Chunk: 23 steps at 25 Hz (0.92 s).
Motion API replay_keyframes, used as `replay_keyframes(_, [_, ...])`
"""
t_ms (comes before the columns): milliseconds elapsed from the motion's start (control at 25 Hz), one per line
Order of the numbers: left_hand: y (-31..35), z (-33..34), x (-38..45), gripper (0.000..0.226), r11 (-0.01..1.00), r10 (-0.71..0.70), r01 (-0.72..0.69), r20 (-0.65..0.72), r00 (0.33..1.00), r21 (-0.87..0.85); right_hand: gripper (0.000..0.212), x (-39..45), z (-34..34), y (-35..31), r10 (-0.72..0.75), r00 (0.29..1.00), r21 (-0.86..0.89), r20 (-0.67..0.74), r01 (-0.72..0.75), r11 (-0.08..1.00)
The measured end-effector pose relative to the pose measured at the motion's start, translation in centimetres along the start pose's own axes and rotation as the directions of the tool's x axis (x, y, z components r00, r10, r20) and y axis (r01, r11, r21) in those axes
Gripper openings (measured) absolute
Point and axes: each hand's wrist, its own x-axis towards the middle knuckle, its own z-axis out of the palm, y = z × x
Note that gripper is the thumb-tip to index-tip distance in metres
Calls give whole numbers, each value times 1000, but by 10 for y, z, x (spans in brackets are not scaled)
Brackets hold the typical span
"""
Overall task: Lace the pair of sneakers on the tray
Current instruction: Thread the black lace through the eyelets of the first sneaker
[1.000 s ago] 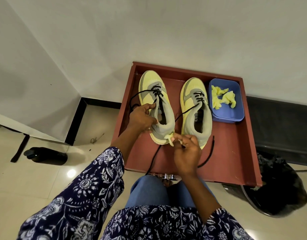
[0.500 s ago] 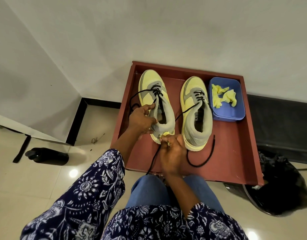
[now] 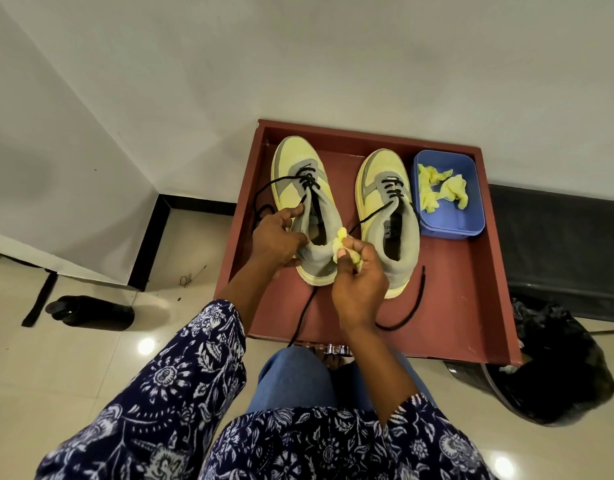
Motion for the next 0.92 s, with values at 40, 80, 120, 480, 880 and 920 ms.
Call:
replay_keyframes(40, [0,0,-1,58,1000,9,-9,-9,1000,3,17,-2,3,2,-15,1000,-31,0,15,999])
replay_keyframes(80, [1,1,-2,57,1000,19,-19,-19,1000,6,18,-4,5,4,-12,1000,-56,-13,12,998])
replay_keyframes(120, [1,1,-4,57,1000,28,-27,-29,999,10,18,-7,6,7,13,999,-79,-31,-16,997])
replay_keyframes(480, [-2,-17,-6,49,989,96,-92,-29,995,118,15,-14,-8,28,369,925,-110,86,-359,927])
replay_keyframes(880, [-6,-19,-13,62,956,121,-127,36,992,266,30,-12,18,31,374,916,-188,142,-346,919])
replay_keyframes(920, [-5,-20,-12,62,949,126,-129,28,992,286,30,-6,18,30,360,920,-178,155,-333,926])
